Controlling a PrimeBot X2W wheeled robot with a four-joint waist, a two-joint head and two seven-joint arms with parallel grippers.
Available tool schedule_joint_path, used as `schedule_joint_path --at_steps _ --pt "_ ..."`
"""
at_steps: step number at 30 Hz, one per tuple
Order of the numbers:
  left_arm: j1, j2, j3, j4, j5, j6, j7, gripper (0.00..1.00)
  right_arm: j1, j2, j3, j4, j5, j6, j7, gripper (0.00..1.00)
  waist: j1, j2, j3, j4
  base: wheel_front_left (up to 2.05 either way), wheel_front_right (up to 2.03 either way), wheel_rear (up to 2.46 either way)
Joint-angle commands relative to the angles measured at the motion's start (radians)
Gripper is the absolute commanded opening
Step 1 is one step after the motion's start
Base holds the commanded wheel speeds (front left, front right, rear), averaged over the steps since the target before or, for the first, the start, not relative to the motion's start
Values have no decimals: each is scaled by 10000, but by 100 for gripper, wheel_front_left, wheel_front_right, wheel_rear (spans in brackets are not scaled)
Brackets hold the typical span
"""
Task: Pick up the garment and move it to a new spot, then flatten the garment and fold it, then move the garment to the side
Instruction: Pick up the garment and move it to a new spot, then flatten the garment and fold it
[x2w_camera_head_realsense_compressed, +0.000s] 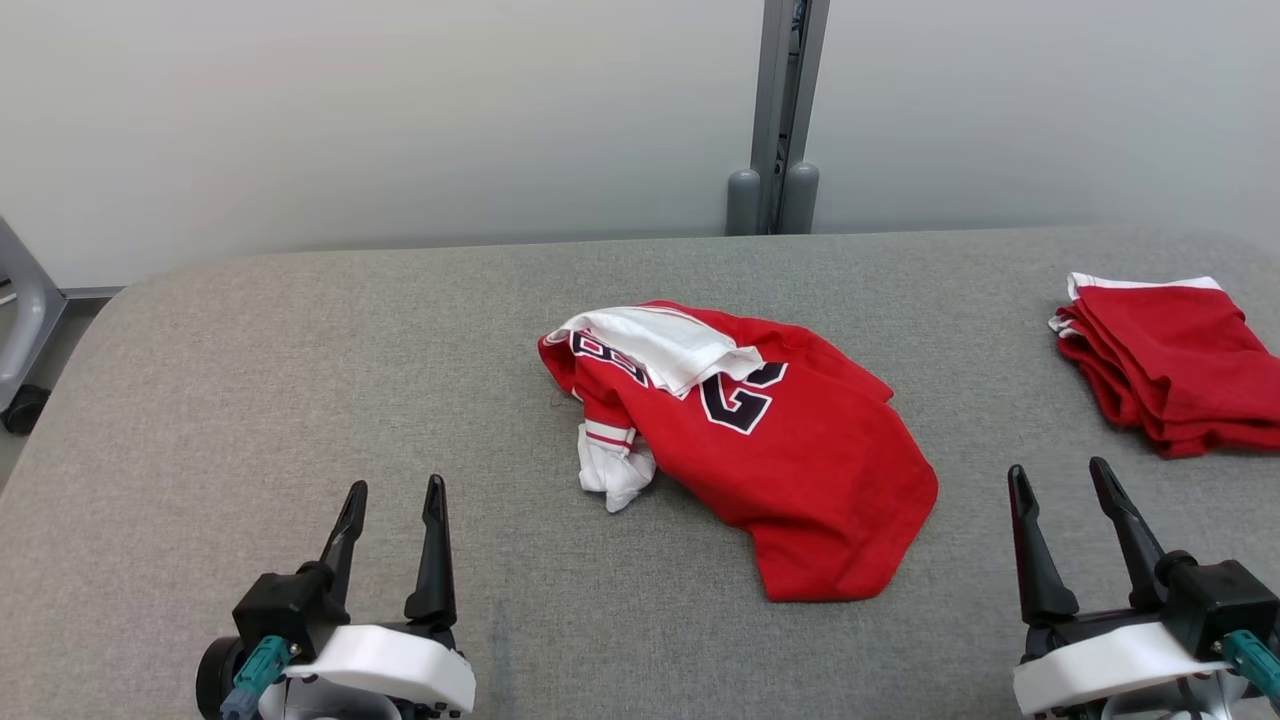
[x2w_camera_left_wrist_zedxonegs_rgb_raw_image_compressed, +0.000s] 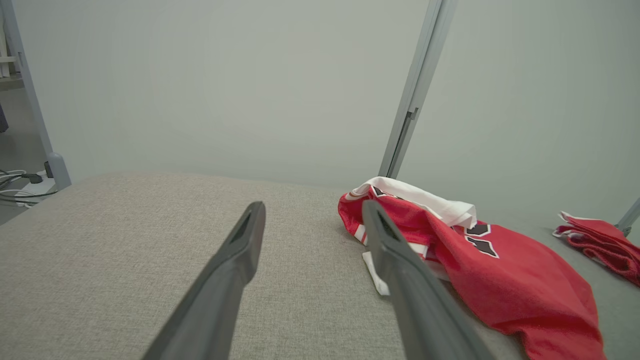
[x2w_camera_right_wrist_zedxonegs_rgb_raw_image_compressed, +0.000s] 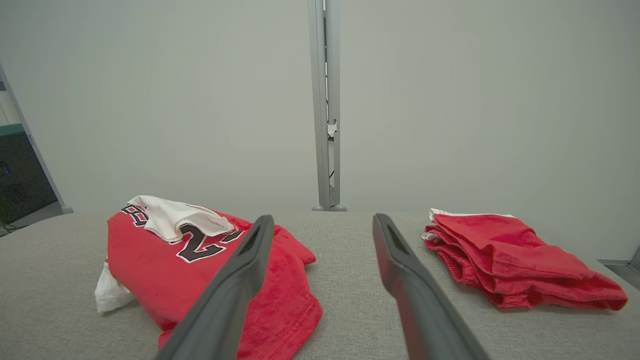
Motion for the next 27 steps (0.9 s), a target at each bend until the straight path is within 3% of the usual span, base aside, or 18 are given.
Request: schedule_joint_path --at_steps 1,27 --pt "96 23 58 -29 54 6 0 100 51 -48 24 37 79 1 -49 100 0 0 -40 29 0 0 0" --pt "104 -6 -83 126 -82 -69 0 100 49 -46 175 520 -42 1 -49 100 0 0 -166 151 0 0 0"
